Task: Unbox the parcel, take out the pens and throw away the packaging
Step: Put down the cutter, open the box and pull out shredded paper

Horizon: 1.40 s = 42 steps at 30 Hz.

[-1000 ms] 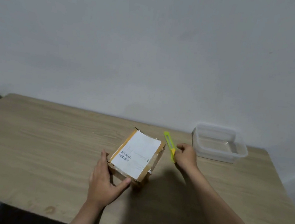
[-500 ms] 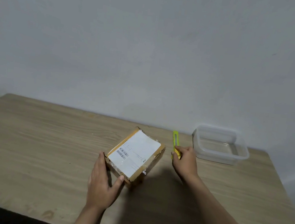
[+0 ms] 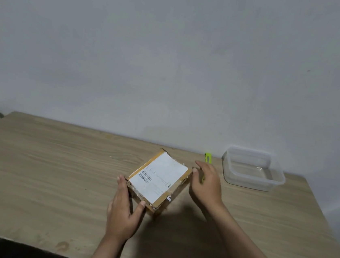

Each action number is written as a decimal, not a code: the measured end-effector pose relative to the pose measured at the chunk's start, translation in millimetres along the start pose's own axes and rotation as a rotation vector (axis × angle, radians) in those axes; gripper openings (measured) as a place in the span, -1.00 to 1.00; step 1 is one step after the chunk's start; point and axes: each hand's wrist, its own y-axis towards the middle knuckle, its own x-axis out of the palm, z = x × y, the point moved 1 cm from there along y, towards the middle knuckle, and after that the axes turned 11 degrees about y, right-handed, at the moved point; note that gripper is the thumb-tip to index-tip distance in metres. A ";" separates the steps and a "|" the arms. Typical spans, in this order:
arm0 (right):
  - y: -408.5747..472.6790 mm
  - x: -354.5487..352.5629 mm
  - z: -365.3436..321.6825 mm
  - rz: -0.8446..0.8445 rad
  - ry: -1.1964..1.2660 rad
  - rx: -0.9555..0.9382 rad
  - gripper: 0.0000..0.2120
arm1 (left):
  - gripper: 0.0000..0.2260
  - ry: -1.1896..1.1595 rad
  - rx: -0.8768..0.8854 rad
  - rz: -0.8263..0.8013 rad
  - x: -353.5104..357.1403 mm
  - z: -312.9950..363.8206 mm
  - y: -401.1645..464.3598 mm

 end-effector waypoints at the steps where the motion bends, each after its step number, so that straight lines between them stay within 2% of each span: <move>1: -1.0 2.9 -6.4 -0.061 0.056 0.044 -0.69 | -0.15 -0.004 0.000 -0.005 -0.4 0.6 -0.3; 4: -12.1 9.2 -14.5 -0.169 0.075 0.133 -0.66 | -0.19 -0.048 -0.006 -0.017 -0.8 1.0 -2.9; 7: -34.7 5.0 -16.6 -0.158 0.060 0.128 -0.66 | -0.34 -0.193 -0.008 -0.015 -6.4 1.0 -7.9; 11: -76.0 -3.2 -18.1 -0.109 0.069 0.117 -0.68 | -0.48 -0.380 -0.026 -0.104 -18.3 2.9 -28.4; 13: -101.4 -5.9 -22.0 -0.088 0.075 0.142 -0.69 | -0.38 -0.365 0.012 -0.138 -23.2 -1.4 -42.6; 17: -152.0 -4.2 -29.8 -0.042 0.062 0.139 -0.72 | 0.03 -0.352 0.075 -0.267 -37.3 -12.2 -59.9; 21: -186.2 1.4 -48.8 0.110 0.037 0.122 -0.71 | 0.02 -0.385 0.159 -0.297 -50.6 -20.9 -67.0; 26: -191.7 -0.4 -81.3 0.265 0.352 0.117 -0.83 | -0.01 -0.381 0.238 -0.360 -60.8 -32.2 -68.4; 28: -187.6 2.1 -88.9 0.215 0.435 0.095 -0.85 | 0.02 -0.387 0.243 -0.388 -61.2 -37.5 -67.9; 30: -182.1 6.9 -95.4 0.154 0.501 0.091 -0.79 | 0.04 -0.379 0.247 -0.420 -60.5 -41.0 -67.1; 34: -172.1 5.0 -102.2 0.072 0.343 0.045 -0.69 | 0.01 -0.384 0.250 -0.447 -60.6 -42.4 -67.7; 38: -176.1 -12.4 -89.5 -0.073 0.221 0.139 -0.58 | 0.00 -0.375 0.238 -0.478 -61.7 -47.8 -62.4; 42: -190.0 -20.3 -71.4 -0.218 0.306 0.272 -0.48 | 0.01 -0.371 0.242 -0.505 -61.1 -53.7 -55.7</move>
